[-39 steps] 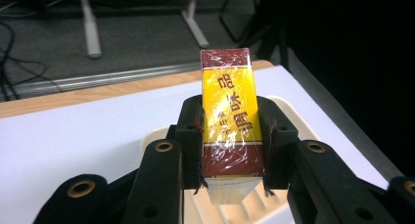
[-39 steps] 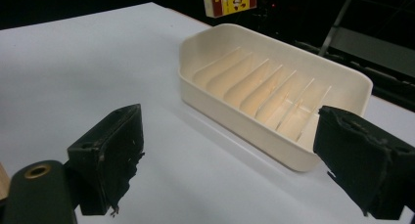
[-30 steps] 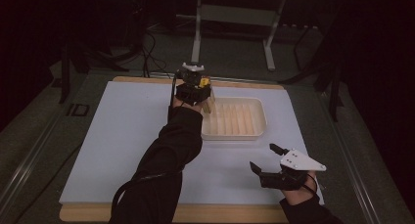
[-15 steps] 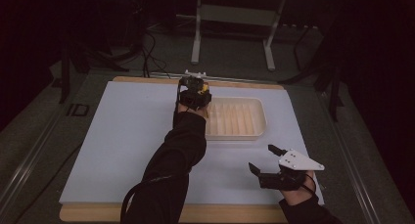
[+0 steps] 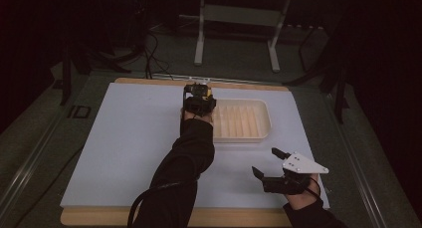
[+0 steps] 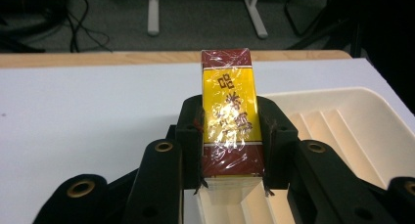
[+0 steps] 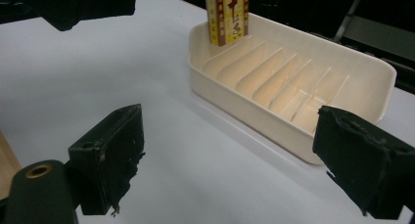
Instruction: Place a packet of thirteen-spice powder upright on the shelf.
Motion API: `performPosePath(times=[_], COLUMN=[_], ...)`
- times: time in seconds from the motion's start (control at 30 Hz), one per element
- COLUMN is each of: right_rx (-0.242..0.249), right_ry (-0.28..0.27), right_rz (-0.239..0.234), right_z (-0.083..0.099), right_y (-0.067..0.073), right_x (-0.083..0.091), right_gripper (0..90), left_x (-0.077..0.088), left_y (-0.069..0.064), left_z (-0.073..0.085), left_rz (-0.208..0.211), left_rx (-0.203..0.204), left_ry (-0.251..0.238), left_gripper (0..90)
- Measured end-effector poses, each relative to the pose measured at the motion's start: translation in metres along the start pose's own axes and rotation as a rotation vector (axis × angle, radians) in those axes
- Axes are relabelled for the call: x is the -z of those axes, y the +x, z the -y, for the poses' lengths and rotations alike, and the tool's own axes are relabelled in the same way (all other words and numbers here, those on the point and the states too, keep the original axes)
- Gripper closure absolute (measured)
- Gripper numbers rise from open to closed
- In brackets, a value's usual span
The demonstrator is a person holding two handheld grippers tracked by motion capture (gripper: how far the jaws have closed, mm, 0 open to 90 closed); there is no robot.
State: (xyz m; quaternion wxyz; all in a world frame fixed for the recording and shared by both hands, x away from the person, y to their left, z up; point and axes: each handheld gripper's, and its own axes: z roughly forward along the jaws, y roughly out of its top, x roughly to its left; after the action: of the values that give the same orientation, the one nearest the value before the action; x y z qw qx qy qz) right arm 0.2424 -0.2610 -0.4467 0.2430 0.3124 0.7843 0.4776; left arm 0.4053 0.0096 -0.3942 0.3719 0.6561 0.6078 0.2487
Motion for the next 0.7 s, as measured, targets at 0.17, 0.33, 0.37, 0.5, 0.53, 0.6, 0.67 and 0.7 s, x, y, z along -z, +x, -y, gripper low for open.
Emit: performPosePath(times=[0.17,0.33,0.37,0.5,0.53,0.6,0.67,0.7], right_rx=[0.000,-0.001,-0.001,-0.009,-0.008,-0.010,-0.011,-0.012], right_ry=[0.003,0.003,0.004,0.003,0.001,0.001,0.001,0.002], right_rz=[-0.001,-0.008,-0.007,-0.007,-0.007,-0.009,-0.010,-0.012], right_z=[0.000,0.000,0.000,0.001,0.001,0.001,0.001,0.002], right_y=[0.000,0.001,0.001,0.000,0.000,-0.001,-0.001,-0.001], right_x=[0.000,-0.001,-0.001,0.000,-0.001,-0.001,-0.001,-0.001], right_gripper=[11.7,11.7,11.7,11.7,11.7,11.7,11.7,11.7], left_x=[-0.004,-0.010,-0.011,-0.015,-0.016,-0.019,-0.020,-0.021], left_y=[-0.001,-0.005,-0.006,-0.007,-0.007,-0.008,-0.009,-0.010], left_z=[0.003,0.006,0.007,0.010,0.010,0.011,0.012,0.012], left_rz=[-0.019,-0.039,-0.043,-0.053,-0.053,-0.063,-0.065,-0.069], left_rx=[-0.013,-0.017,-0.017,-0.008,-0.003,0.002,0.002,-0.007], left_ry=[0.021,0.031,0.037,0.054,0.058,0.066,0.068,0.072], left_gripper=[68.6,68.5,68.5,68.4,68.4,68.4,68.4,68.3])
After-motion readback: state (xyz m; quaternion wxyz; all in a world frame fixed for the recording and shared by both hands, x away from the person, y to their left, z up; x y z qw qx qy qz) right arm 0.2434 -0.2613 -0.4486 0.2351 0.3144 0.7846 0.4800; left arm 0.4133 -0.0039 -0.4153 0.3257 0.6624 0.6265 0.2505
